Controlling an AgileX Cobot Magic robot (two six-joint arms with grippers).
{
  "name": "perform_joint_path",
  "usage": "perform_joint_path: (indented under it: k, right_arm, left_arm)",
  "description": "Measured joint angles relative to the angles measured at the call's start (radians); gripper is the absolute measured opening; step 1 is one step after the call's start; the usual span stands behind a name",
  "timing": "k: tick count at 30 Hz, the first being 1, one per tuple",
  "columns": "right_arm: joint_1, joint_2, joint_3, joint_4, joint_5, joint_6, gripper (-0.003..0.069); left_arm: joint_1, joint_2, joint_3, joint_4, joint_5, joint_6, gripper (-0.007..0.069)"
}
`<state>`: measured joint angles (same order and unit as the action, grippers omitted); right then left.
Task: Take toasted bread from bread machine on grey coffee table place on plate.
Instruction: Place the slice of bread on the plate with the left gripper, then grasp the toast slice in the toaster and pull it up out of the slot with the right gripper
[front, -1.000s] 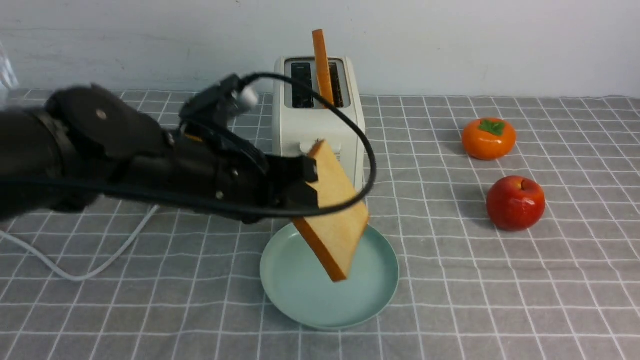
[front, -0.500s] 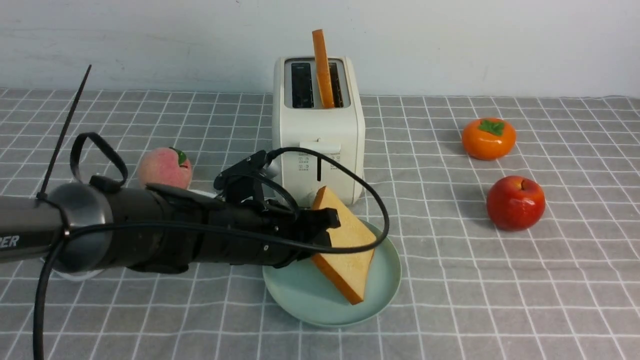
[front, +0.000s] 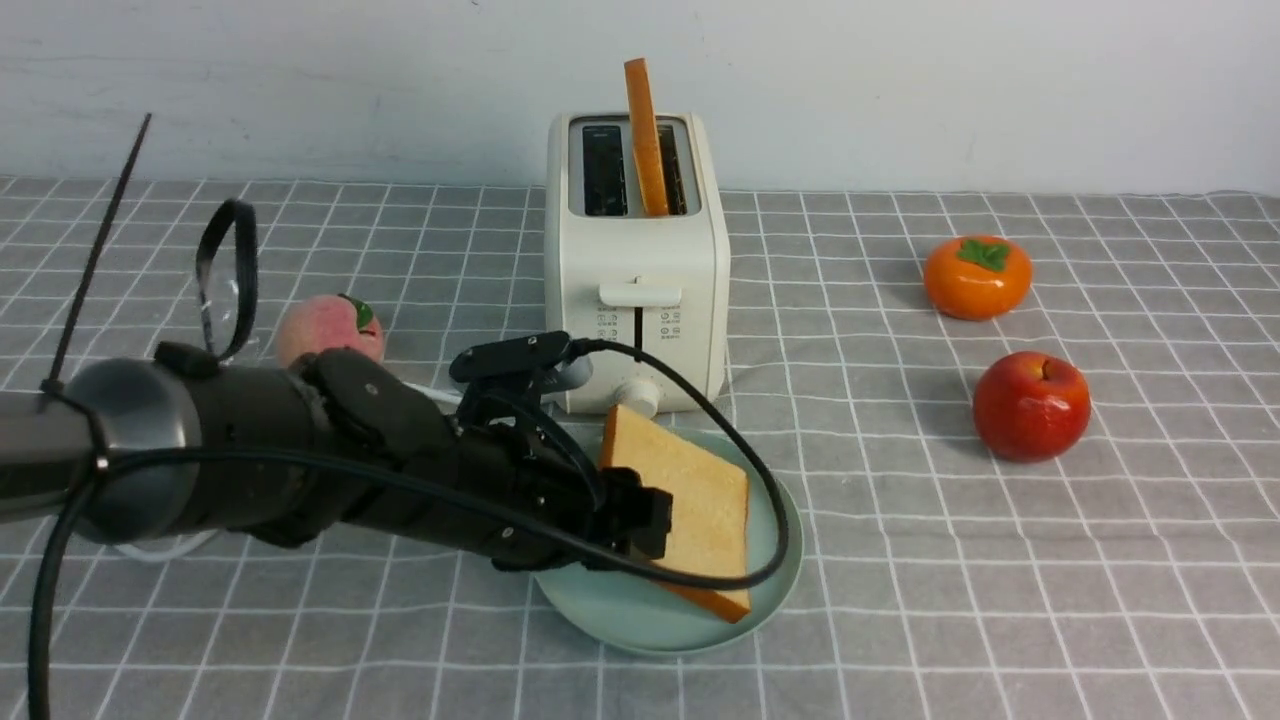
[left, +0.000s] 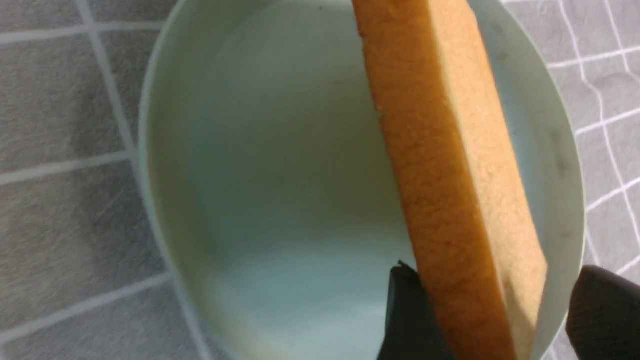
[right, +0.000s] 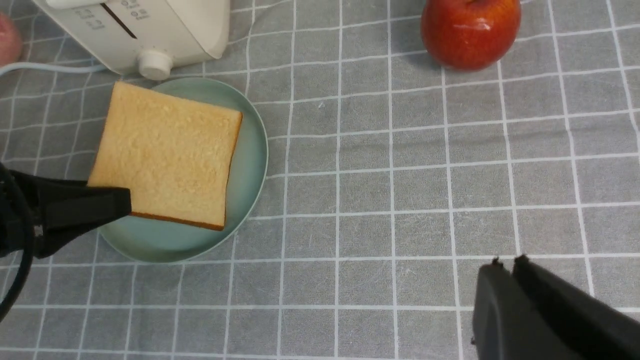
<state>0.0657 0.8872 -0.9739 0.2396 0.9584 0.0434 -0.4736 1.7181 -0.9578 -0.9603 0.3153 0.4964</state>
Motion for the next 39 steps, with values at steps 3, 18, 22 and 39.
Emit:
perform_joint_path:
  k: [3,18,22,39]
  right_arm:
    - [0.000,0.000,0.000,0.000,-0.003,0.000,0.0041]
    - [0.053,0.273,-0.273,0.071,-0.025,-0.037,0.0070]
    - [0.152,0.448,-0.427,0.065,-0.024,-0.038,0.0112]
    - [0.400,1.421,-1.503,-0.117,-0.023,0.009,0.0596]
  left_arm:
    - [0.000,-0.050,0.000,0.272,0.037,-0.238,0.0412]
    - [0.000,-0.500,0.068,1.183,0.495,-1.143,-0.0014]
    - [0.000,-0.663,0.177,1.180,0.460,-1.176,-0.0014]
    - [0.000,-1.080,0.512,1.111,0.347,-1.213,-0.0014]
